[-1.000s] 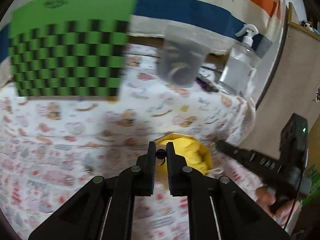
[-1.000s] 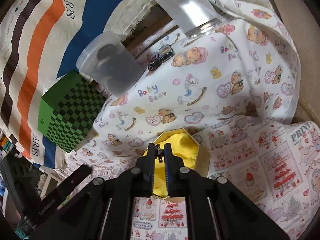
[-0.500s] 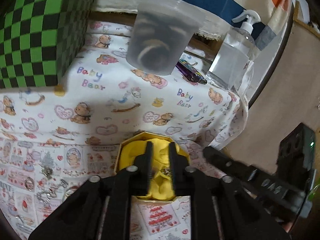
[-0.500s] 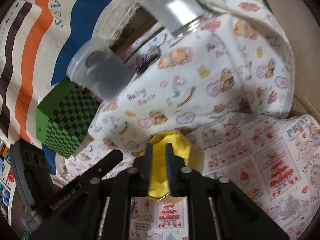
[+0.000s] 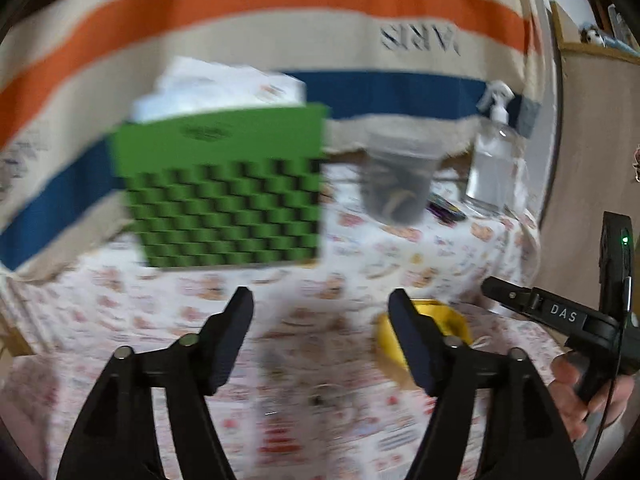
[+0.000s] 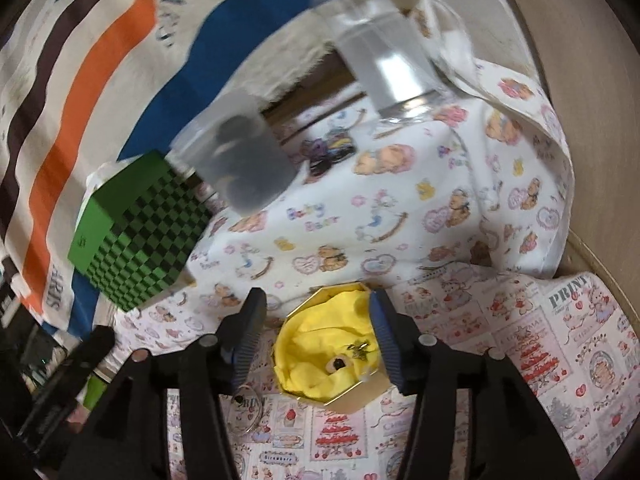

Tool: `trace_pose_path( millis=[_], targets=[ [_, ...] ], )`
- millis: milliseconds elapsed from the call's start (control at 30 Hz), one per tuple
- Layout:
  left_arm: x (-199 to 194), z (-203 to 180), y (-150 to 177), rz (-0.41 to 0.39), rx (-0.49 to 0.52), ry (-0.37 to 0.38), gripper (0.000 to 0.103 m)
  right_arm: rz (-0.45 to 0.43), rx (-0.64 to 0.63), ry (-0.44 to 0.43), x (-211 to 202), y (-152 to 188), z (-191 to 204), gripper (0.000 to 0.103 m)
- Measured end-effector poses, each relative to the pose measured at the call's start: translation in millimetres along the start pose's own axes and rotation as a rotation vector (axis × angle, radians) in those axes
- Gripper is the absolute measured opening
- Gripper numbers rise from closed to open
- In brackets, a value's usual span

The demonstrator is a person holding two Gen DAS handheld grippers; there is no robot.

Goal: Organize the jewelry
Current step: 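Move the left tool back to the silver ring on the cloth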

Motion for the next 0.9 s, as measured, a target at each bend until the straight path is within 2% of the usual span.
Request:
trace_pose_path(
  millis=[33,67,167,233,367,500,667,800,900],
  targets=[
    [-8,7,3,-0.002,0.010,-0.074,0.080,-0.002,-0.018,-0.004,-2,2,6,0.052],
    [-14,14,6,-0.003,0.007,-0.123,0.081,-0.004,-0.031,-0.005,-4,5,11,0.053],
    [-34,41,18,-0.056,-0.050,-0.124,0.084,-0.027,-0.074,0.010,-11,13,26,0.055],
    [-43,59,27,-0.081,-0.078,-0.158,0.084,-0.043,-0.131,0.028,-15,20,39,0.057],
    [-53,76,48,-0.097,-0.071,-0.181,0.084,-0.077,-0.229,0.044,-21,34,63,0.061],
    [-48,77,70,-0.015,-0.021,-0.188,0.082,-0.085,-0.279,0.043,-28,44,77,0.063],
    [-30,82,99,0.111,-0.058,-0.160,0.064,-0.073,-0.353,0.053,-26,60,93,0.066],
    [-14,79,116,0.217,-0.067,-0.138,0.058,-0.075,-0.389,0.107,-18,67,95,0.068],
    [-7,75,123,0.259,-0.043,-0.129,0.052,-0.050,-0.370,0.102,-14,66,91,0.068]
  ],
)
Point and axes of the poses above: each gripper's, at about its wrist camera, not at the fingertips, and x roughly the way its jaws point, z to its left, y to its underside, the point moved 3 cm from there along x, roughly the way its jaws point, and after that the axes turned 15 degrees about y, right-handed, at the moved point
